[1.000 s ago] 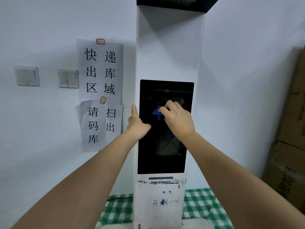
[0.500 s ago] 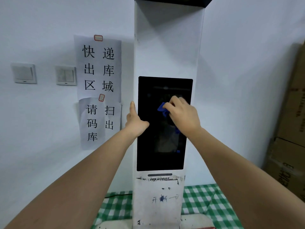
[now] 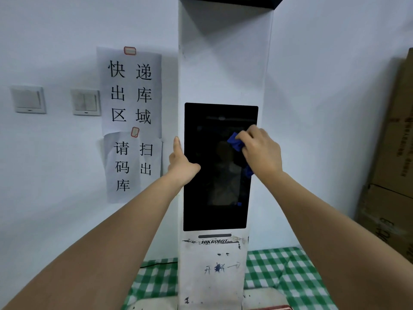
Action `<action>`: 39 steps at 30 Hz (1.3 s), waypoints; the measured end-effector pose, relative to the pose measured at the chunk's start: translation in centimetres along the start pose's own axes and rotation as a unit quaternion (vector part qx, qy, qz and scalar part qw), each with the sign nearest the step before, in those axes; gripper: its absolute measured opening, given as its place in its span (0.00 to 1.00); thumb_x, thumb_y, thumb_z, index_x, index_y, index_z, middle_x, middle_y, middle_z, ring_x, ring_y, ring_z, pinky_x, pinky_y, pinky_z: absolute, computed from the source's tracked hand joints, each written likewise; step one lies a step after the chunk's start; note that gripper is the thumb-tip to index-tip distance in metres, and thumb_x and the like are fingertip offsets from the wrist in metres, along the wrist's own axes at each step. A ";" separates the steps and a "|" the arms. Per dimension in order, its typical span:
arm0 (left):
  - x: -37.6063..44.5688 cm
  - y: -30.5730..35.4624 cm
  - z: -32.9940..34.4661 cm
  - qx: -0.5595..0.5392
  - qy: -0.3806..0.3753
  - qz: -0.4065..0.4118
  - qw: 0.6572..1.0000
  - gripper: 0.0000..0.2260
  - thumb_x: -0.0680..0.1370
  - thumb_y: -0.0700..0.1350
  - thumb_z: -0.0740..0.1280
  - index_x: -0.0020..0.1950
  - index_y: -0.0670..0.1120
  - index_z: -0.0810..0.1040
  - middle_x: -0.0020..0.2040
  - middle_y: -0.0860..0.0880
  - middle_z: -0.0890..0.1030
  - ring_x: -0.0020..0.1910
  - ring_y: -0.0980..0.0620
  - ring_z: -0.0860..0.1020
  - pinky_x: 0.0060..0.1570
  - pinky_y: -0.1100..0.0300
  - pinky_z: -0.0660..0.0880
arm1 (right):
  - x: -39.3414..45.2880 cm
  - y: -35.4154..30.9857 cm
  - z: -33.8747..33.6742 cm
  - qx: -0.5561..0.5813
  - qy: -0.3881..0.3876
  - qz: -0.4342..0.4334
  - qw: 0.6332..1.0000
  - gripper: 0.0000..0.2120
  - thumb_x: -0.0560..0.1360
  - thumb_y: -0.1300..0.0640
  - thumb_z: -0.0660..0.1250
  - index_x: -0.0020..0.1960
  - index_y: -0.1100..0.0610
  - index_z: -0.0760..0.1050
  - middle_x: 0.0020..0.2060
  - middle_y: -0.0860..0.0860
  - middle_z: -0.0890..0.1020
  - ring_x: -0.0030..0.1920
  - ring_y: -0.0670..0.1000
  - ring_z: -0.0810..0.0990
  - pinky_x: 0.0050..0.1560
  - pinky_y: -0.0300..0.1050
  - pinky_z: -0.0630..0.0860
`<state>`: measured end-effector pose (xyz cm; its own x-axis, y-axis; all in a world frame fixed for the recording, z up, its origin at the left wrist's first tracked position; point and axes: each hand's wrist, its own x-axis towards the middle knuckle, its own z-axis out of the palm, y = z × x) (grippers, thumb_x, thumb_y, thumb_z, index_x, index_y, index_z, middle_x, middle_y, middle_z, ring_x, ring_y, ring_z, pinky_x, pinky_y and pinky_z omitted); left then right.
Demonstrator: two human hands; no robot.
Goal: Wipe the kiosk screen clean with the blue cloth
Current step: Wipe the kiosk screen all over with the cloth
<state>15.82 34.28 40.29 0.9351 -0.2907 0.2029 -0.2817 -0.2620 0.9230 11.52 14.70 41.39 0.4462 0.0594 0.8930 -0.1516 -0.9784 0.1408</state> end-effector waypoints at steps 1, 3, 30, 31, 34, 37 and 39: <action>0.0 0.0 0.1 -0.001 0.000 0.001 1.000 0.42 0.76 0.34 0.63 0.78 0.55 0.37 0.78 0.47 0.52 0.55 0.49 0.68 0.36 0.67 0.65 | 0.3 0.0 -0.1 0.012 0.013 0.052 0.998 0.10 0.68 0.68 0.67 0.48 0.58 0.77 0.44 0.56 0.76 0.43 0.58 0.76 0.26 0.44 0.67; 0.0 0.1 0.3 -0.001 0.005 0.002 1.000 0.42 0.76 0.34 0.63 0.78 0.55 0.37 0.78 0.47 0.52 0.48 0.53 0.66 0.31 0.69 0.61 | 0.8 -0.9 0.0 0.050 0.044 0.132 0.989 0.11 0.71 0.67 0.62 0.50 0.57 0.77 0.47 0.54 0.76 0.47 0.56 0.75 0.30 0.46 0.70; 0.5 -0.2 3.3 -0.028 0.092 -0.042 0.994 0.42 0.75 0.45 0.66 0.77 0.56 0.38 0.76 0.44 0.53 0.69 0.41 0.66 0.60 0.51 0.68 | 2.2 1.7 -1.3 0.013 0.036 0.105 0.994 0.11 0.71 0.66 0.63 0.51 0.58 0.77 0.46 0.56 0.76 0.45 0.58 0.74 0.29 0.46 0.67; 0.6 -0.3 3.2 -0.033 0.092 -0.040 0.994 0.42 0.75 0.45 0.65 0.77 0.56 0.39 0.76 0.43 0.54 0.67 0.41 0.67 0.57 0.52 0.68 | 2.2 1.6 -1.2 0.028 0.049 0.110 0.992 0.11 0.70 0.67 0.63 0.50 0.59 0.77 0.46 0.56 0.76 0.45 0.58 0.74 0.29 0.46 0.68; 0.7 -0.5 3.0 -0.051 0.091 -0.029 0.994 0.40 0.76 0.44 0.65 0.77 0.56 0.41 0.74 0.43 0.56 0.58 0.45 0.69 0.52 0.55 0.66 | 0.7 1.0 -0.1 0.017 0.050 0.048 0.997 0.13 0.63 0.70 0.70 0.45 0.59 0.77 0.41 0.56 0.76 0.39 0.58 0.75 0.24 0.42 0.64; 0.7 -0.6 2.8 -0.052 0.087 -0.026 0.994 0.40 0.75 0.44 0.65 0.77 0.56 0.42 0.74 0.42 0.56 0.55 0.46 0.69 0.51 0.56 0.67 | -1.3 1.5 0.5 -0.005 0.000 -0.020 1.000 0.23 0.51 0.70 0.77 0.44 0.57 0.77 0.39 0.54 0.76 0.35 0.56 0.75 0.20 0.38 0.62; 0.6 -0.6 2.8 -0.046 0.084 -0.026 0.995 0.40 0.75 0.44 0.65 0.78 0.56 0.41 0.74 0.42 0.56 0.55 0.46 0.69 0.51 0.56 0.67 | -1.3 2.2 0.0 -0.007 -0.012 -0.051 0.999 0.22 0.53 0.69 0.77 0.44 0.57 0.78 0.39 0.55 0.77 0.35 0.57 0.75 0.21 0.38 0.62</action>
<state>15.89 31.67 38.92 0.9726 -0.1191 0.1996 -0.2192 -0.1848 0.9580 10.63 12.51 40.50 0.4818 0.1541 0.8626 -0.1167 -0.9644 0.2375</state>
